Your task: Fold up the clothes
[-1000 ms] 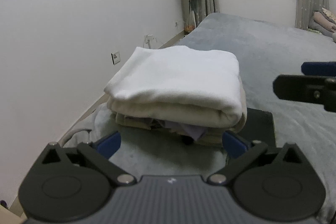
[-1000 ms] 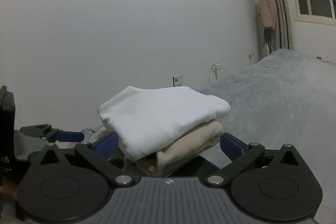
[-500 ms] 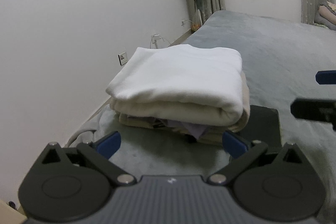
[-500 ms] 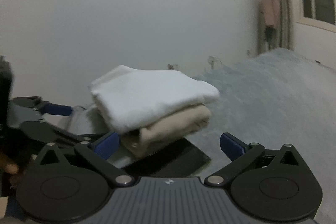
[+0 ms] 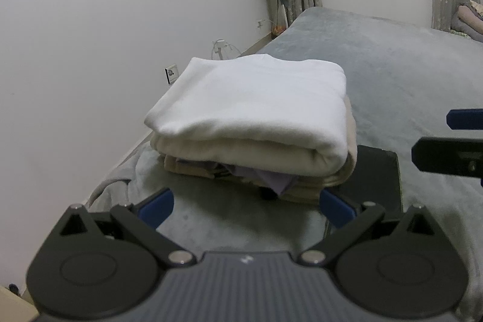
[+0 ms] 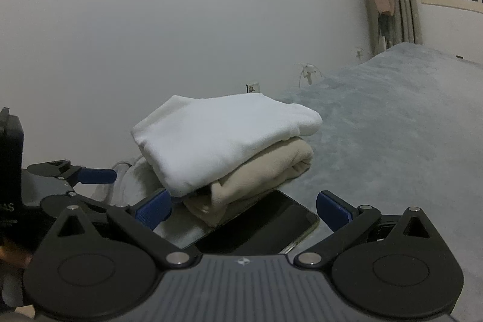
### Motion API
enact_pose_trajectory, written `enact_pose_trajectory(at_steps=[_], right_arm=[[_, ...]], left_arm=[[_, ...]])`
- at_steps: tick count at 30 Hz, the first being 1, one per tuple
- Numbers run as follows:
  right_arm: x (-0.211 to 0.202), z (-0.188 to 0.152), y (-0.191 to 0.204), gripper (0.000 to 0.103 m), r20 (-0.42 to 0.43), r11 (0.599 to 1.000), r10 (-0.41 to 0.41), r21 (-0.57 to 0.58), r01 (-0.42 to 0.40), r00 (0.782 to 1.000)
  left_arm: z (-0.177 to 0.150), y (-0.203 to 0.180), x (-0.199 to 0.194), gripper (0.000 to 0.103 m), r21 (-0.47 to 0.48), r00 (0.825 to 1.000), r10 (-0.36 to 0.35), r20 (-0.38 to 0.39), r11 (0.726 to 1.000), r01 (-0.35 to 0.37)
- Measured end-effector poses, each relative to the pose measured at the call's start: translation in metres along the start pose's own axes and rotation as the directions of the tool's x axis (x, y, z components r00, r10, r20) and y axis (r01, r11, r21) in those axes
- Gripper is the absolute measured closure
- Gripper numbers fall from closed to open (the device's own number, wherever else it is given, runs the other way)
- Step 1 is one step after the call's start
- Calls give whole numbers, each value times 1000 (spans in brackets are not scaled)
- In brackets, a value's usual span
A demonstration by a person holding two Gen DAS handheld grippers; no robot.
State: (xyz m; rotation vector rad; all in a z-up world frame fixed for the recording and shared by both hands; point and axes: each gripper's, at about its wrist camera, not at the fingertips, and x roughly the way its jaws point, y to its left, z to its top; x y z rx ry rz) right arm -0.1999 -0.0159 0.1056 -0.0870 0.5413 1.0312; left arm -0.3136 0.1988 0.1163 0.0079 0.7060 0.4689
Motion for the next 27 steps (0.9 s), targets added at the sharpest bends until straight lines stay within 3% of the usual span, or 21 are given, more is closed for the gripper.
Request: enact_pose_trajectory(at_steps=[27], right_arm=[[2,0,1,0,10,1000,2,-3,-2,1000]], left_arm=[[0,-3,2,0,9,1000,0,-4,1000,0]])
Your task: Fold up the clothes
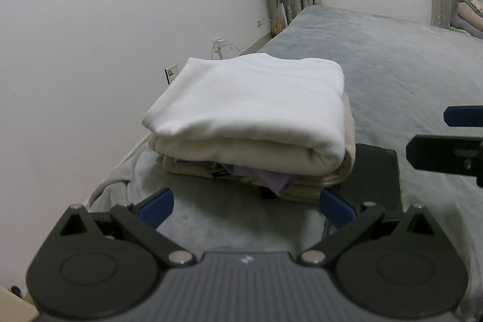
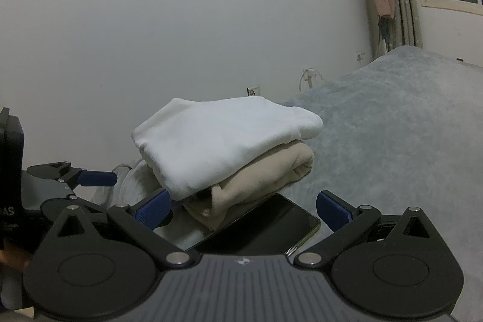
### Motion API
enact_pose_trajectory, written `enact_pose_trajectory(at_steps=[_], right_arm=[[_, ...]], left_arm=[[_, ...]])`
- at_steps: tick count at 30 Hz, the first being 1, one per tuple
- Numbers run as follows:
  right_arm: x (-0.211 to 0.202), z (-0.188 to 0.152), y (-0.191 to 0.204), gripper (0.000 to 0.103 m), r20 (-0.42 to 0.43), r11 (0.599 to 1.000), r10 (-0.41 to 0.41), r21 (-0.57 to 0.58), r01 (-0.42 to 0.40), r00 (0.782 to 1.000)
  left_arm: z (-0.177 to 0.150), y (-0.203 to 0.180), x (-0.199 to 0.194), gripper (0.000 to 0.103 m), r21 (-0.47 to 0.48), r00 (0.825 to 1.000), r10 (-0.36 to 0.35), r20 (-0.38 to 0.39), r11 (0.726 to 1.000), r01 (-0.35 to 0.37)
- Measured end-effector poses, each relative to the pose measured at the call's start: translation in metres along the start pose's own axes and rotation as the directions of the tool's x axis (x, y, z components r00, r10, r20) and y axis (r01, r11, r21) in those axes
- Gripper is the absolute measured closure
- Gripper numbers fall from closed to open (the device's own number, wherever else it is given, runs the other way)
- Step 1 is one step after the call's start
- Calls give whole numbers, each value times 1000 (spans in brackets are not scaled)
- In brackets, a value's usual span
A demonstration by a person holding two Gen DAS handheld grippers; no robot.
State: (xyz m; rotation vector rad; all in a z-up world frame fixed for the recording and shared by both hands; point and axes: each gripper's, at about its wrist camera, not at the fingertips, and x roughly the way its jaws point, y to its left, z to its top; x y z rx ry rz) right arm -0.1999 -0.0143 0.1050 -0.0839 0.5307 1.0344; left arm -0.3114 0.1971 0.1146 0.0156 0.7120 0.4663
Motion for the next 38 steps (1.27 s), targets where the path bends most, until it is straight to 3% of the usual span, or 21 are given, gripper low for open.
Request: enact_pose_trajectory(at_steps=[25,38], right_arm=[[2,-2,0,0,-9,1000,-6,-5,6,1000],[4,-4,1,0,-17,1000,-9,-8,9,1000]], left_arm=[[-1,-2,2,0,16,1000,-18,3,1000,18],[-1,-9,-2,0,60,1000,5,31,998,-6]])
